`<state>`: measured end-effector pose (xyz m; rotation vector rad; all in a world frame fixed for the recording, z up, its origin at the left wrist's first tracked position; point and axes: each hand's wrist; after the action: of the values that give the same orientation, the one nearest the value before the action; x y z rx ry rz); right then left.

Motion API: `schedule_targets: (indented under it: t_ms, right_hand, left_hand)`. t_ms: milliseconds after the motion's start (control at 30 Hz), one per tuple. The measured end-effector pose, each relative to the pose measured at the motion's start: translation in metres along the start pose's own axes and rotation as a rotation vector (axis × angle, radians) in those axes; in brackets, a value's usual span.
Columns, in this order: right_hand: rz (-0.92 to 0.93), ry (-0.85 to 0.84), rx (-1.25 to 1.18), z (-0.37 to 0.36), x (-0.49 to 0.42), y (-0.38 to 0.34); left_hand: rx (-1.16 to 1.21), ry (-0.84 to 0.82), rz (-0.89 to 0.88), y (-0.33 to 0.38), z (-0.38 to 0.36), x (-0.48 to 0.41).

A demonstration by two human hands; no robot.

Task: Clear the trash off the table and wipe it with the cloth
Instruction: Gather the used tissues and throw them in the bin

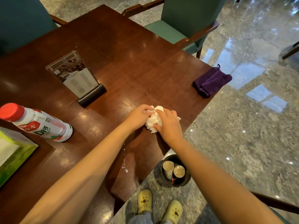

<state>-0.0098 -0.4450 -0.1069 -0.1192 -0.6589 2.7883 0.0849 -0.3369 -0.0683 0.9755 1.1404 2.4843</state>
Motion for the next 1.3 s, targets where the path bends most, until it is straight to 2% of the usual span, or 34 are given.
schedule_targets:
  t_ms: [200,333,400,500,667,933,1167,1300]
  right_hand:
    - [-0.063,0.051,-0.12,0.001,-0.006,0.003]
    - [-0.195,0.132,-0.3,0.018,-0.004,0.015]
    - [-0.204,0.176,-0.363,0.031,0.001,0.025]
    - [-0.23,0.177,-0.384,0.049,0.011,0.041]
    - [-0.383,0.267,-0.446,0.065,0.048,0.079]
    - [-0.762,0.091,-0.543,0.009,0.115,0.152]
    - [-0.932,-0.139,-0.614,-0.083,0.143,0.184]
    - [-0.922,-0.295,-0.549,-0.134,0.149,0.196]
  left_hand:
    - [-0.181,0.109,-0.244,-0.005,0.005,-0.001]
    - [-0.279,0.145,-0.288,-0.01,0.002,-0.005]
    - [-0.321,0.154,-0.291,-0.01,-0.002,-0.006]
    - [-0.329,0.154,-0.303,-0.007,-0.013,-0.006]
    - [-0.405,0.106,-0.415,0.006,-0.051,-0.002]
    - [-0.62,0.029,-0.503,0.006,-0.115,0.003]
    - [-0.677,0.154,-0.543,-0.006,-0.133,0.003]
    - [-0.704,0.192,-0.572,-0.009,-0.134,0.001]
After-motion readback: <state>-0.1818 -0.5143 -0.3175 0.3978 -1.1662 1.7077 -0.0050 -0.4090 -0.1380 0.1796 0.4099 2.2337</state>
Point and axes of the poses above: each hand's wrist, its own x-axis away from the middle knuckle, its own z-axis out of the back of the hand, y = z × x, and after that the axes turned 3 degrees about z, right-handed
